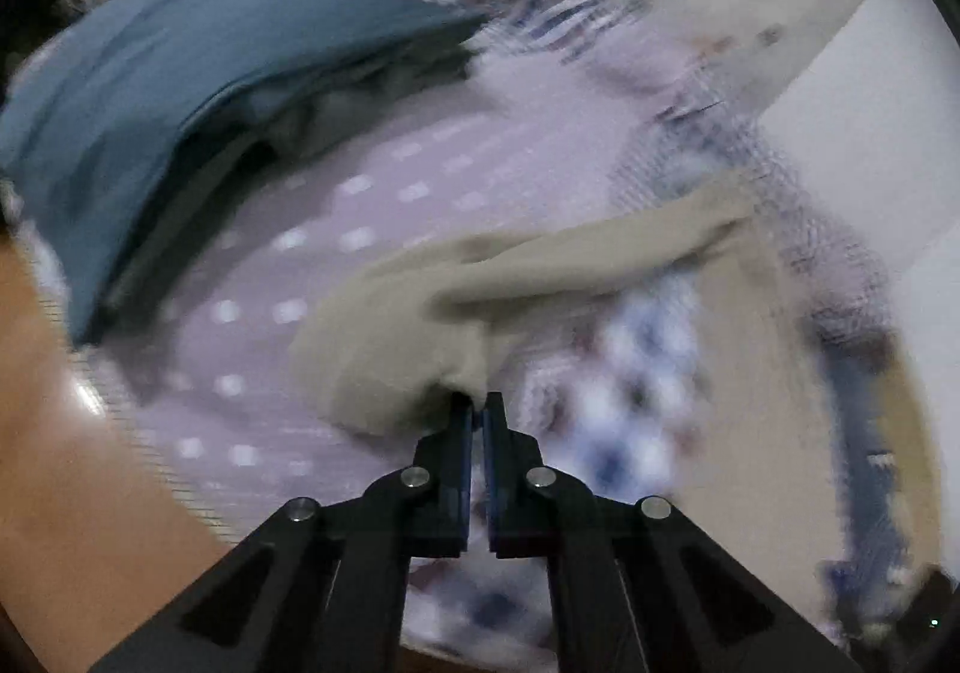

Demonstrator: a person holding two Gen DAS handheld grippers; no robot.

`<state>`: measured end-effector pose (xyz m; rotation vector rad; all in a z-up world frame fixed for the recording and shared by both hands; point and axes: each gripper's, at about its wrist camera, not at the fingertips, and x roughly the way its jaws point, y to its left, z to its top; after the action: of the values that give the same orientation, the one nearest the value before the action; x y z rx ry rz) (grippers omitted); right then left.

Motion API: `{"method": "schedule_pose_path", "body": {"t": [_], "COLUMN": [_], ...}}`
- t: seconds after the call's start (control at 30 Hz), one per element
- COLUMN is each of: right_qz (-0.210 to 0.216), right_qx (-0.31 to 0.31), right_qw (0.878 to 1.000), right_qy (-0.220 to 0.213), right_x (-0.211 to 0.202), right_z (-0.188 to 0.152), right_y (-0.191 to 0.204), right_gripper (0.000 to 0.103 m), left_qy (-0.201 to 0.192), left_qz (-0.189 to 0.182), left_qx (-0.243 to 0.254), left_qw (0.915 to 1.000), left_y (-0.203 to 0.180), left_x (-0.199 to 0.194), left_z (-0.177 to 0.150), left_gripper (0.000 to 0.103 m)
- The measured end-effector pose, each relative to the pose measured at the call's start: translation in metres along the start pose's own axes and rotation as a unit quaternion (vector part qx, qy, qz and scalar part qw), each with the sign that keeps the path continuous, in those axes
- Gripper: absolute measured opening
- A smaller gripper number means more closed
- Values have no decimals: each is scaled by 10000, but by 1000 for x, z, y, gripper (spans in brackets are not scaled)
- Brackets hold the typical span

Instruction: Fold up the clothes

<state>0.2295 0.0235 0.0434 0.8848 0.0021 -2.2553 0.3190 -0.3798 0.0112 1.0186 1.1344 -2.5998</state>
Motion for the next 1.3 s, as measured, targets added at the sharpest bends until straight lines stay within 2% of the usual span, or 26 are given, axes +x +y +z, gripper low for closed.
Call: {"method": "schedule_pose_path", "body": {"t": [0.03,0.07,0.1,0.13,0.17,0.2,0.27,0.37,0.4,0.47,0.5,0.53,0.57,0.6,0.63,0.7,0.77,0.83,0.93,1.07,1.1,1.13,1.2,1.23,1.27,1.3], "right_qz": [-2,-5,-7,-10,-12,-15,-20,-18,-17,-21,-24,-28,-32,-37,-42,-43,-42,-41,-50,-52,-52,-52,-51,-51,-51,-51], "right_qx": [6,12,18,24,31,37,49,58,49,22,8,-7,-24,-38,-47,-50,-47,-44,-54,-50,-49,-48,-46,-45,-44,-43], "right_qw": [10000,10000,10000,10000,10000,10000,10000,10000,10000,10000,10000,10000,10000,10000,10000,10000,10000,10000,10000,10000,10000,10000,9999,9999,9999,9999], "right_qy": [-2,-4,-6,-7,-9,-11,-15,3,17,30,34,37,41,45,49,55,60,65,56,61,64,67,73,76,78,81], "right_x": [0,0,0,-1,-1,-1,-1,-1,0,1,1,1,1,2,2,2,2,2,1,2,3,3,4,4,4,4], "right_z": [0,0,0,1,1,1,1,1,1,1,1,1,1,1,0,0,0,0,0,0,0,0,0,0,0,0], "right_y": [0,-1,-1,-2,-2,-3,-4,-4,-4,-2,-1,-1,0,1,1,1,0,0,0,0,1,1,1,1,1,2], "right_gripper": [79,79,79,79,79,79,79,79,79,79,79,79,79,79,79,79,79,79,79,79,79,79,79,79,79,79], "left_qy": [-88,-174,-258,-358,-485,-613,-718,-688,-705,-818,-886,-966,-1034,-1087,-1112,-1098,-1044,-991,-856,-516,-392,-242,70,239,396,518], "left_qz": [-467,-1065,-1749,-2279,-2529,-2573,-2137,-990,-698,-360,-261,-235,-177,-59,63,311,726,1107,1546,2087,2248,2445,2847,3024,3135,3154], "left_qx": [-88,-234,-398,-531,-633,-766,-1173,-1769,-1919,-2134,-2165,-2114,-2035,-1889,-1699,-1223,-476,387,1604,2847,3103,3400,3976,4184,4320,4348], "left_qw": [9988,9939,9834,9716,9642,9613,9672,9768,9764,9729,9719,9723,9734,9760,9791,9859,9907,9882,9711,9342,9229,9078,8722,8561,8447,8419], "left_y": [-1,0,2,4,8,14,33,61,68,77,78,75,71,65,57,39,16,-10,-46,-76,-82,-87,-92,-91,-89,-86], "left_x": [-8,-18,-28,-38,-46,-52,-52,-43,-42,-45,-48,-51,-54,-57,-59,-59,-58,-56,-47,-26,-19,-9,9,18,26,32], "left_z": [1,2,4,5,7,8,9,9,9,9,8,8,9,10,10,11,13,12,2,-17,-21,-24,-33,-37,-40,-40], "left_gripper": [1,1,1,1,1,1,2,1,1,2,8,19,28,47,60,62,62,62,62,62,62,62,59,54,49,37]}}
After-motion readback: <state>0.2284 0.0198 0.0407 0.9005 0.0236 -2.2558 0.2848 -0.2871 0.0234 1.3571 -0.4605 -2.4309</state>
